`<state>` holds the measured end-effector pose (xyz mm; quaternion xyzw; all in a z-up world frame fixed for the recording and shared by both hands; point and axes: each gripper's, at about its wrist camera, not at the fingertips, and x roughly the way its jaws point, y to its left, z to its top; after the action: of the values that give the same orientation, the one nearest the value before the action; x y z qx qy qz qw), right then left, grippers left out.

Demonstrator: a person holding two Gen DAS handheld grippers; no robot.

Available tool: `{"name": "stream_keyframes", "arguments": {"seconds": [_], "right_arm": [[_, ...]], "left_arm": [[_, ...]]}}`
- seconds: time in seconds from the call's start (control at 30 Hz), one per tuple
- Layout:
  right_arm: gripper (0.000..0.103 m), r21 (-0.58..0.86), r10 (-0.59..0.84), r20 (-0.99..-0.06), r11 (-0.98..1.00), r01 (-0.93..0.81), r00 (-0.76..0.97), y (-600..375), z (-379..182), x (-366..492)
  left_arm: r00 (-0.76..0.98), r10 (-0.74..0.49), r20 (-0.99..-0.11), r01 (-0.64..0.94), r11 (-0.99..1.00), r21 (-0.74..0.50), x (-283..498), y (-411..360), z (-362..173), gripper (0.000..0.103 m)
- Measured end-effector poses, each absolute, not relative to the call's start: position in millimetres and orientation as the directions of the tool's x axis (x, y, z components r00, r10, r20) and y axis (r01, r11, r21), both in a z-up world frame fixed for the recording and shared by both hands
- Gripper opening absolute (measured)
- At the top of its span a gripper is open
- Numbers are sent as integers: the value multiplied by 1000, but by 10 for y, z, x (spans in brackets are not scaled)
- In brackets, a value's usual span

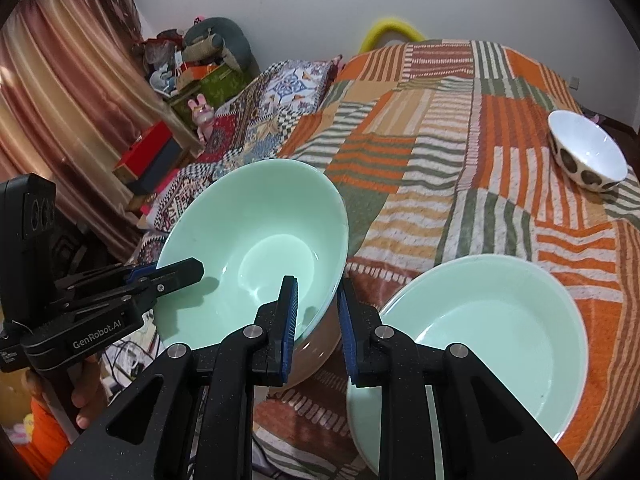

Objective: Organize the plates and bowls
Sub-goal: 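Carry the mint-green bowl with the left tool over the pink bowl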

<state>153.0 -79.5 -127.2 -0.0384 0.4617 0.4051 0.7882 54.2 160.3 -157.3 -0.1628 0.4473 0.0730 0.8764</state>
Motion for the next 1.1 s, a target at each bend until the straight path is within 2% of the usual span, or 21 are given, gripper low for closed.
{"name": "stream_keyframes", "arguments": {"seconds": [0.37,0.8,1.1], "right_arm": [[20,316,581,-791,656,-686,192,-652,-1455,1431],[20,322,563,-811,658,-681,160,-616,-1580,1428],[21,319,555,-817,661,-679,156,-611,-1622,1456]], "left_arm": [[546,-23,-838,-312,922,-228,445,1688,-1794,15],[505,27,-863,-321,934,-158,460,1647,-1959,15],[493,-2,-870,-323,928,-185,488,1657,-2059,16]]}}
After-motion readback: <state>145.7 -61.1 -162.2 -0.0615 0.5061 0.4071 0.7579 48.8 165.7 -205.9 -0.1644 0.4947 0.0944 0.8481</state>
